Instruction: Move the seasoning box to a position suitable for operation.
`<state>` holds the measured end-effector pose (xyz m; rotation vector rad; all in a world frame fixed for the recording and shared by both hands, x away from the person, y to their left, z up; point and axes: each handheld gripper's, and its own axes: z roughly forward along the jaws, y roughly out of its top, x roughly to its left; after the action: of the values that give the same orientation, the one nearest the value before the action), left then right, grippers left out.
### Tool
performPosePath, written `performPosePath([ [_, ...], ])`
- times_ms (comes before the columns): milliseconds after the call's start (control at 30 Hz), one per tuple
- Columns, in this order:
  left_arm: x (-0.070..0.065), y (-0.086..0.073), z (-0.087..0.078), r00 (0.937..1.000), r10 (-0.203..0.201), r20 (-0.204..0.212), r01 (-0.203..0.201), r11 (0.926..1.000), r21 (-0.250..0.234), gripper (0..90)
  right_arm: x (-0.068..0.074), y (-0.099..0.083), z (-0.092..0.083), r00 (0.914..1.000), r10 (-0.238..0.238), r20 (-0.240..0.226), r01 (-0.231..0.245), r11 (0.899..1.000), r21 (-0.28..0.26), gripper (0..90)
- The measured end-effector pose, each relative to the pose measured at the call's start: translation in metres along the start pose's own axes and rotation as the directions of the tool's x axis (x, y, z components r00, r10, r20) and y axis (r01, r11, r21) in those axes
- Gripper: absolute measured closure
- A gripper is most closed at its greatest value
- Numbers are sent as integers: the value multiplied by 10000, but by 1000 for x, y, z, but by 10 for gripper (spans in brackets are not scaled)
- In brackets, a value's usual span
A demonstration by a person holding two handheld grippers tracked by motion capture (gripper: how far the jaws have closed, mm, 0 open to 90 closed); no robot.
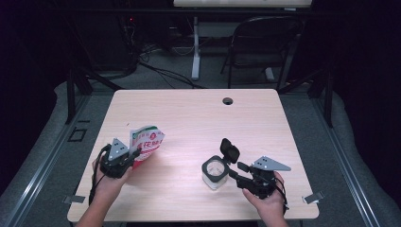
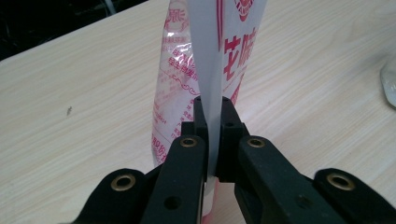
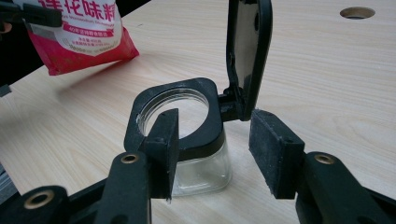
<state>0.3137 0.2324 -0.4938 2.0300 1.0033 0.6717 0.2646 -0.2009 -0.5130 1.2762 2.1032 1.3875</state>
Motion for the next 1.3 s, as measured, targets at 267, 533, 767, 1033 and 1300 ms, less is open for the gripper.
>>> performPosePath([
  [267, 5, 7, -7, 9999, -55, -92, 53, 9998, -210, 900, -1, 0, 0, 10000, -14, -18, 14, 10000, -4, 519],
  [533, 1, 15, -13, 9999, 111, 58, -108, 9993, -353, 900, 3, 1, 1, 9992, -392, 73, 393, 9992, -53, 493],
  [767, -10, 21, -12, 9989, 273, 392, -251, 9982, -538, 900, 5, 4, 0, 9978, -629, 207, 634, 9976, -281, 448],
  [1033, -22, 32, -6, 9963, 443, 730, -394, 9969, -678, 900, 1, 2, 1, 9998, -204, -84, 203, 9997, -127, 437],
  [1300, -37, 50, 0, 9896, 900, 1127, -812, 9935, -804, 900, 0, 3, 0, 9996, 115, -270, -129, 9986, -510, 366],
])
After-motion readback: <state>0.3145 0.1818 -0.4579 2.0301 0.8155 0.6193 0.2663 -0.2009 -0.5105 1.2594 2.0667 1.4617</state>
